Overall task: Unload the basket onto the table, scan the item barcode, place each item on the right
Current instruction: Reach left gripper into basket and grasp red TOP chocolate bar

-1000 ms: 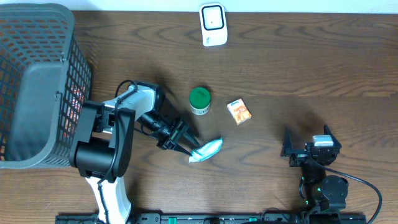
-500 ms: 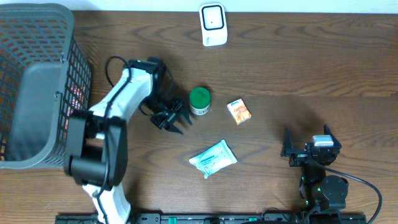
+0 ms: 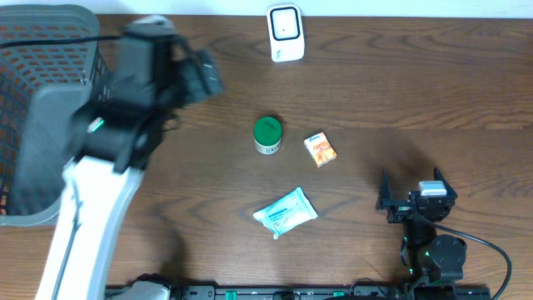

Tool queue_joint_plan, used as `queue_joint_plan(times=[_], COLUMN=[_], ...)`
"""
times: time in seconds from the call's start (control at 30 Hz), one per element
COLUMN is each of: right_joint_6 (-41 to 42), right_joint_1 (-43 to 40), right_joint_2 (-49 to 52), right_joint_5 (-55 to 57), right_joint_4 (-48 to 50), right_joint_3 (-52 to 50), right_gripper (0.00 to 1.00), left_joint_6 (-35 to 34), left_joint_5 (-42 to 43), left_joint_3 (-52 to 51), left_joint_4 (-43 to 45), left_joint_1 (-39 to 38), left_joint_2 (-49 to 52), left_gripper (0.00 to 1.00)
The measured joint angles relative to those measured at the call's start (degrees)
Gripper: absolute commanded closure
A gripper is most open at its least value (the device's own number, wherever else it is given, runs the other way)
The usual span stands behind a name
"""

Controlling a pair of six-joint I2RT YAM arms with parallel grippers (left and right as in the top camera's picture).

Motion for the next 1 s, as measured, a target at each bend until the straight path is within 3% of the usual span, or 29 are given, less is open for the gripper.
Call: queue_joint_plan(times=[0.2,0.4,0.5,0.73,1.0], right_joint_6=[0.0,0.0,0.0,0.0,0.0], right_joint_1=[0.0,0.0,0.0,0.0,0.0], right_joint_2=[0.0,0.0,0.0,0.0,0.0], right_joint_5=[0.0,0.0,0.0,0.0,0.0], right_joint_4=[0.0,0.0,0.0,0.0,0.0], right_joint_3=[0.0,0.0,0.0,0.0,0.0], right_gripper=[0.01,0.01,0.01,0.01,0.01], left_joint_6=[3.3,7.7,9.0,12.8,31.0], left_joint_5=[-7.5,1.7,5.9,10.1,11.1], left_joint_3=[0.2,0.2,0.2,0.1,-0.1], left_joint_4=[1.0,0.3,1.1,-1.7,-4.2], left_joint_1=[18.2,43.8,51.5,55.1,50.9], left_joint_2=[-6.6,-2.6,1.4,13.2,26.6], left_gripper=[0.02,0.02,0.02,0.02,0.02])
